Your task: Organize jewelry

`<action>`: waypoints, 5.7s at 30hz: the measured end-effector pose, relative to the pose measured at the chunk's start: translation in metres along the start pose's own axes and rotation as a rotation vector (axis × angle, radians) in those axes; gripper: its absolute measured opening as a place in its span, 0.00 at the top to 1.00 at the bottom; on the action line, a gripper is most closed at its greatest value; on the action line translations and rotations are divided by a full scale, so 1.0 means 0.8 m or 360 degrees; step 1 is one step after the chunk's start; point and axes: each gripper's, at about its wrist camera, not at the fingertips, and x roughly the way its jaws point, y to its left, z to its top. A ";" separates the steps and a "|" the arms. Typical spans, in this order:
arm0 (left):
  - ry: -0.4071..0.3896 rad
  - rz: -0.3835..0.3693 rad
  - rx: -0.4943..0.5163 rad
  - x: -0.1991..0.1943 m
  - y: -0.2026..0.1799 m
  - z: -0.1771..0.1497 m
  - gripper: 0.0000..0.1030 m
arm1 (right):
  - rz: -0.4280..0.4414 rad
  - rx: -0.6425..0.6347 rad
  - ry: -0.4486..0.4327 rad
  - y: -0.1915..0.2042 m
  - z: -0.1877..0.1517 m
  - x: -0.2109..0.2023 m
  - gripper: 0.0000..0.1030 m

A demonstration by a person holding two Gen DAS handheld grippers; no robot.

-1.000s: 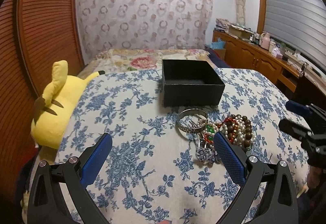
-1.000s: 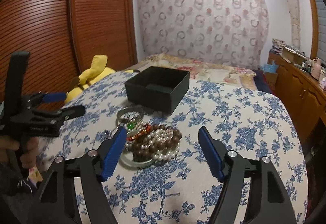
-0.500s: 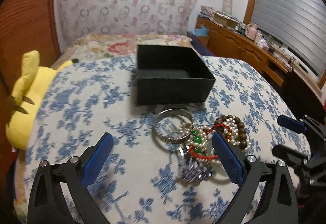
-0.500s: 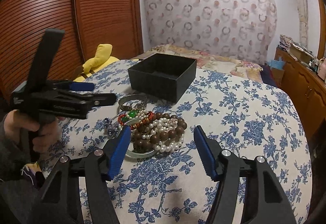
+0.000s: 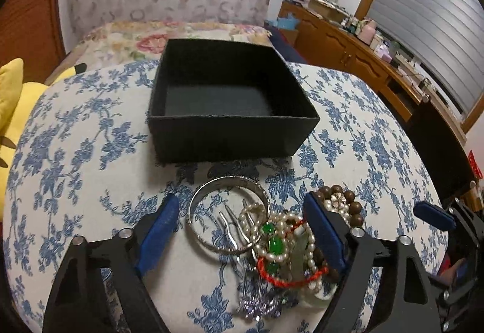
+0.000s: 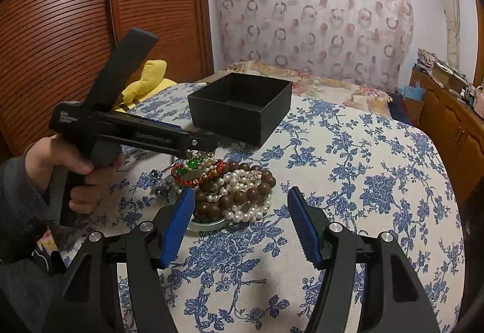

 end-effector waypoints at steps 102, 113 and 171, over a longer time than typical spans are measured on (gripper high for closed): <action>-0.0317 0.0055 -0.0022 -0.086 0.032 -0.022 0.46 | 0.0078 -0.0097 0.0160 -0.028 0.078 0.035 0.95; -0.0314 0.0061 -0.0023 -0.086 0.032 -0.024 0.46 | 0.0104 -0.0200 -0.0059 -0.006 0.105 -0.013 0.95; -0.0335 -0.0407 0.0306 -0.066 -0.067 -0.021 0.90 | 0.0173 -0.0155 -0.0135 -0.008 0.125 -0.030 0.95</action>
